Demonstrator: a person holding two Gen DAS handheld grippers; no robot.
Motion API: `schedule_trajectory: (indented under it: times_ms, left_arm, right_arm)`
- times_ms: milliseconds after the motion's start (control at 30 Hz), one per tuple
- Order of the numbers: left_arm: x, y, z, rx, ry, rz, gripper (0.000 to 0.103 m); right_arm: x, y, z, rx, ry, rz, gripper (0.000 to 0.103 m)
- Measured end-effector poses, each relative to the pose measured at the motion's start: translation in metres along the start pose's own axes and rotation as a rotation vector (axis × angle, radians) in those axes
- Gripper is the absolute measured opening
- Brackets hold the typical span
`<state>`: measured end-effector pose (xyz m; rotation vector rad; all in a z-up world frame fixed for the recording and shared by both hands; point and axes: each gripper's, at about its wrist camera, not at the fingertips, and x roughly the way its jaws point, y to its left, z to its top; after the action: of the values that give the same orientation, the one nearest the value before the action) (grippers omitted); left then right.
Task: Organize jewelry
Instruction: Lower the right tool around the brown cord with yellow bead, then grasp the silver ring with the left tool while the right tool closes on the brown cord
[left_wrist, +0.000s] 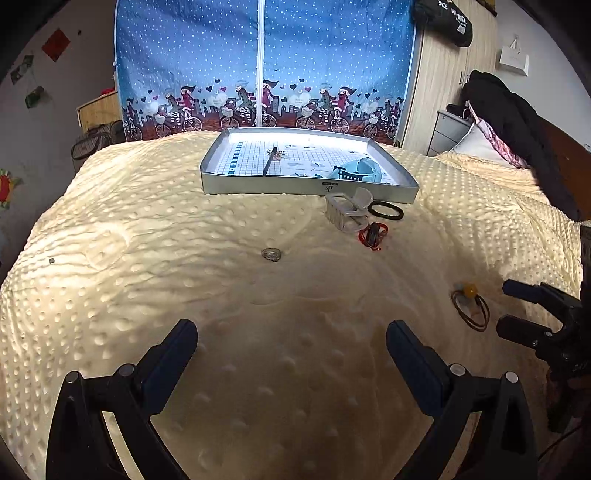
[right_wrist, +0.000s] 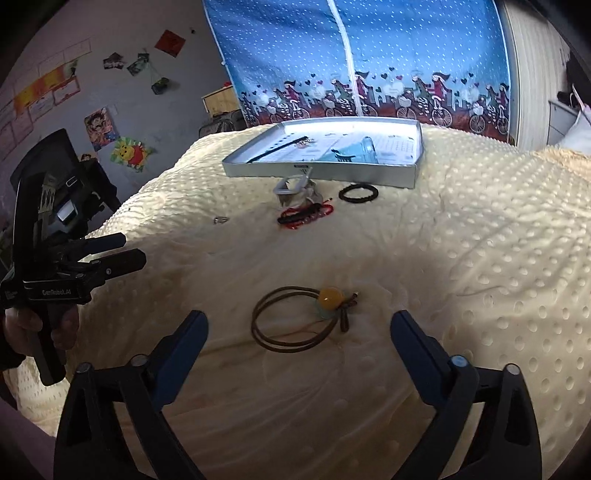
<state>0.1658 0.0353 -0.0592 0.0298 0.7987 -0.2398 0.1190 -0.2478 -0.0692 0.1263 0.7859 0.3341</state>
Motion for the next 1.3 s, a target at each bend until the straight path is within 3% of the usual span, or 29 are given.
schedule_trajectory:
  times_ms: [67,167,300,533,700,967,1033,1200,1300]
  left_arm:
    - [0.006,-0.001,0.004,-0.002,0.006,-0.004,0.103]
    - [0.018,-0.002,0.012,0.001,0.016,-0.006,0.103]
    - [0.033,-0.003,0.020,-0.004,0.022,-0.014,0.102]
    - [0.061,-0.009,0.035,0.012,0.060,-0.014,0.087]
    - [0.078,-0.008,0.044,-0.006,0.101,-0.007,0.067]
    - [0.102,0.000,0.057,-0.041,0.166,0.040,0.055]
    - [0.108,0.003,0.058,-0.053,0.183,0.040,0.046]
    - [0.120,0.002,0.060,-0.056,0.216,0.065,0.034]
    - [0.127,0.010,0.060,-0.108,0.242,0.096,0.025]
  right_arm:
    - [0.007,-0.003,-0.001,0.005,0.015,-0.005,0.075]
    - [0.018,-0.006,-0.001,0.013,0.040,-0.009,0.070]
    - [0.030,-0.009,0.000,0.025,0.064,-0.012,0.054]
    - [0.047,-0.014,0.006,0.024,0.088,-0.021,0.025]
    - [0.060,-0.014,0.015,0.019,0.093,-0.002,0.023]
    - [0.088,-0.009,0.047,-0.017,0.069,0.029,0.021]
    - [0.093,-0.008,0.051,-0.014,0.065,0.041,0.021]
    - [0.094,-0.011,0.047,0.008,0.053,0.075,0.021]
    - [0.093,-0.017,0.044,0.031,0.050,0.098,0.021]
